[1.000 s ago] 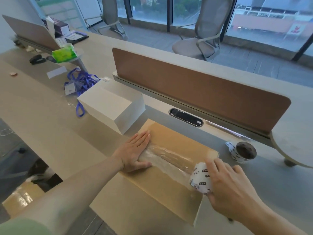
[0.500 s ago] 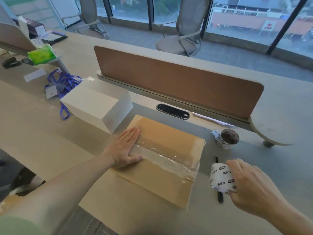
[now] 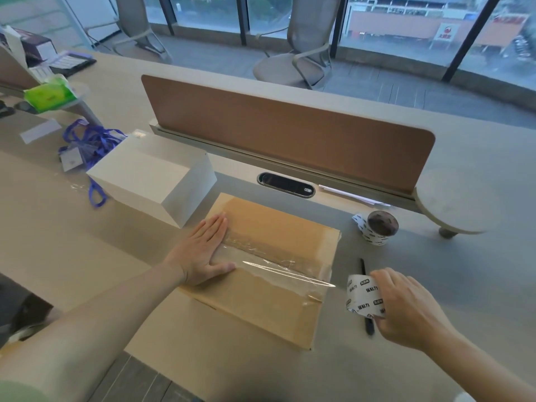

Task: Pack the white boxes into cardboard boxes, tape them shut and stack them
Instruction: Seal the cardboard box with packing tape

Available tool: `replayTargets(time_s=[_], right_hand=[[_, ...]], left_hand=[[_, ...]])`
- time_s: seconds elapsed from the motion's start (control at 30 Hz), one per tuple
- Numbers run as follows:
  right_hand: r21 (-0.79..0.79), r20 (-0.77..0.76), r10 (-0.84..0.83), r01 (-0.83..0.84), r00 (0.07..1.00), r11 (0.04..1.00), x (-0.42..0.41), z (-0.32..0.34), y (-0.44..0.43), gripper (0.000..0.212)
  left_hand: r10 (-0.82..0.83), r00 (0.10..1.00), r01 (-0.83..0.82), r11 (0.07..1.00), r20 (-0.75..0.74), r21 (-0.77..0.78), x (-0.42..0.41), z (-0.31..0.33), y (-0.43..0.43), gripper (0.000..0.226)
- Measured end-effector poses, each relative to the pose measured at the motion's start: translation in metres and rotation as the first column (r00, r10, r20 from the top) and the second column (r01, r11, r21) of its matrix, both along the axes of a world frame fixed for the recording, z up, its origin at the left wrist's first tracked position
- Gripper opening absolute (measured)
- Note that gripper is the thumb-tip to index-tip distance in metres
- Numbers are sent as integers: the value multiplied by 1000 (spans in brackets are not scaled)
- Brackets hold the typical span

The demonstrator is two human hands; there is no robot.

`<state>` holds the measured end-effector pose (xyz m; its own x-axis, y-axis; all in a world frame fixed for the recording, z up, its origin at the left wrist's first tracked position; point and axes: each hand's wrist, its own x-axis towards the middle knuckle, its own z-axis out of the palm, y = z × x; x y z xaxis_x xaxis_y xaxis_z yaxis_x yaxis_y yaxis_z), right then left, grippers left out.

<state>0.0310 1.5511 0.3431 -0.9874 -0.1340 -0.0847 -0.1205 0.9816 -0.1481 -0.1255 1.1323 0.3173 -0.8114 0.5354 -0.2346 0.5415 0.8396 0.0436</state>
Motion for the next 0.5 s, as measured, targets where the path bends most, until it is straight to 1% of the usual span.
replayTargets(time_s=[0.13, 0.3, 0.5], right_hand=[[-17, 39, 4, -3, 999, 1000, -3, -17, 4, 56], [-71, 33, -6, 8, 999, 997, -1, -28, 5, 51], [-115, 132, -65, 80, 989, 990, 0, -45, 1, 47]], left_hand=[[9, 1000, -8, 1000, 2, -12, 0, 0, 1, 115], [16, 1000, -16, 1000, 13, 4, 1, -1, 0, 116], [5, 1000, -5, 1000, 7, -27, 0, -4, -2, 113]])
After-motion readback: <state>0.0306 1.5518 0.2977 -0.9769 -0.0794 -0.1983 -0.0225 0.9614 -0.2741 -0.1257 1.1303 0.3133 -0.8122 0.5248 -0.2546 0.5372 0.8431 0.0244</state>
